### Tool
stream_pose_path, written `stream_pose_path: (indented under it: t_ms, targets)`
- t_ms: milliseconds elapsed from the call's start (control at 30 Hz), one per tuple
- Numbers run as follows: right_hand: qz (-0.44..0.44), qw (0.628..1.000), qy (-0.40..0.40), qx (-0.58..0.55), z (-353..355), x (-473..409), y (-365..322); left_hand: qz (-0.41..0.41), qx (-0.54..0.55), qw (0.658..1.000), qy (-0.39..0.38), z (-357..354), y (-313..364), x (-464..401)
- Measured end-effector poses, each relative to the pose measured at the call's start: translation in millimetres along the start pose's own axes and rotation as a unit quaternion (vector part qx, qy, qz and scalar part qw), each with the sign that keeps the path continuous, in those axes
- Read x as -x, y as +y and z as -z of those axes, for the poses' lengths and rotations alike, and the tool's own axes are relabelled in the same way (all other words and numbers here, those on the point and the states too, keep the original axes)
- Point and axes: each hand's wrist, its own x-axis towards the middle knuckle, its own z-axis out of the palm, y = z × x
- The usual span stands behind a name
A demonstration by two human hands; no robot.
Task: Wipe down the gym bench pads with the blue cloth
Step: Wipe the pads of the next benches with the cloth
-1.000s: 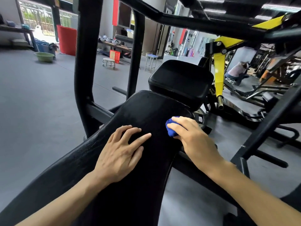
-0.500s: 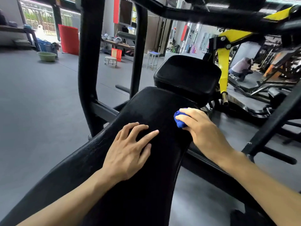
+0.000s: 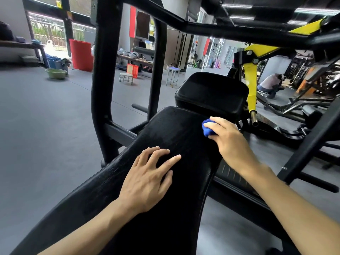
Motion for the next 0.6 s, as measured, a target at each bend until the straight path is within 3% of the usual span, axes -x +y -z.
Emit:
stream_pose_path:
  t_ms: [233, 367, 433, 600]
  targets:
    - [-0.012, 1.0, -0.028, 0.004, -17, -30, -26, 0.011, 0.047, 0.999, 0.021, 4, -15, -7]
    - [-0.026, 0.999, -0.044, 0.009, -33, -72, -41, 0.072, 0.005, 0.997, 0.034, 11, -47, -8]
    - [-0.024, 0.999, -0.031, 0.021, -42, -78, -51, 0.065, -0.009, 0.998, 0.022, 10, -56, -4]
    - [0.086, 0.996, -0.012, 0.033, -72, -12, -92, 0.055, -0.004, 0.998, 0.016, 7, -56, -1]
